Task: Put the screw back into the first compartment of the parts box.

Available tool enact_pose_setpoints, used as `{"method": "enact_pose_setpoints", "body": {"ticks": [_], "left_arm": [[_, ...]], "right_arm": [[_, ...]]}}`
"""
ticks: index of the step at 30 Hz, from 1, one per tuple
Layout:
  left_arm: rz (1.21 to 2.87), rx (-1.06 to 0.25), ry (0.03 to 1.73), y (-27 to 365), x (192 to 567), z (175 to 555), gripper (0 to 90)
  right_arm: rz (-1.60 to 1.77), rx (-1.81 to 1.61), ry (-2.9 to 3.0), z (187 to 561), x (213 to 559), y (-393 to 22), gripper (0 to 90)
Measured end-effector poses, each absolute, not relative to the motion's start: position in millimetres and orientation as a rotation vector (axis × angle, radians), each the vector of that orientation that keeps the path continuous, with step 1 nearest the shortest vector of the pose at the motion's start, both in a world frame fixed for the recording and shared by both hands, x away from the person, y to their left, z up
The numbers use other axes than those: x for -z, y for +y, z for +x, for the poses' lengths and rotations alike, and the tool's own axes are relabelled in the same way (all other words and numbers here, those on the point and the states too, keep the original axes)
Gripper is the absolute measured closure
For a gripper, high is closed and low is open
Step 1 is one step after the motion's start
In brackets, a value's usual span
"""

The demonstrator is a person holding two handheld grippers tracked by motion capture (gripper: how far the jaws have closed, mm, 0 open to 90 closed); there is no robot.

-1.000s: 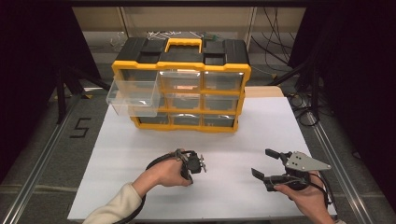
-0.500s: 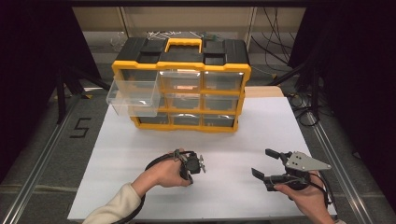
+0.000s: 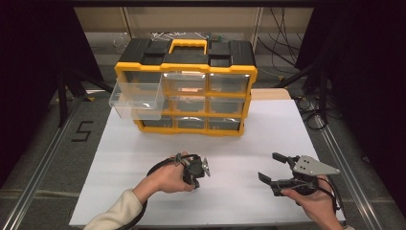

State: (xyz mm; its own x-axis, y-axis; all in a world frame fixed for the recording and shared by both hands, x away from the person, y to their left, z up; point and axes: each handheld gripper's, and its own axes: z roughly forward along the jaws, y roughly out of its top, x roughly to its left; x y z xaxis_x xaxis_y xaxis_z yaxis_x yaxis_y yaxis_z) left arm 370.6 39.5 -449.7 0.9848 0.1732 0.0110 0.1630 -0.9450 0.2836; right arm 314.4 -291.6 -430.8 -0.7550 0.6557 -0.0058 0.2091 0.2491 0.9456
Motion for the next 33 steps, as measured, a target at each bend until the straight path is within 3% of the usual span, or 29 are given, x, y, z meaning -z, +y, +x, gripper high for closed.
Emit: {"method": "enact_pose_setpoints", "body": {"ticks": [7, 15, 24, 33], "left_arm": [[2.763, -0.103, 0.243, 46.5, 438.6, 368.5, 85.5], [2.515, -0.154, 0.319, 62.9, 426.6, 365.0, 85.5], [2.39, -0.241, 0.351, 88.8, 416.9, 361.5, 85.5], [2.188, -0.267, 0.514, 111.3, 419.6, 351.0, 85.5]], "right_arm": [[0.795, -1.513, 2.127, 314.2, 430.4, -292.0, 15.4], [0.794, -1.548, 2.097, 315.6, 431.6, -292.2, 15.5], [0.798, -1.548, 2.093, 315.6, 431.5, -292.3, 15.5], [0.808, -1.523, 2.106, 315.0, 430.4, -293.9, 15.5]]}}
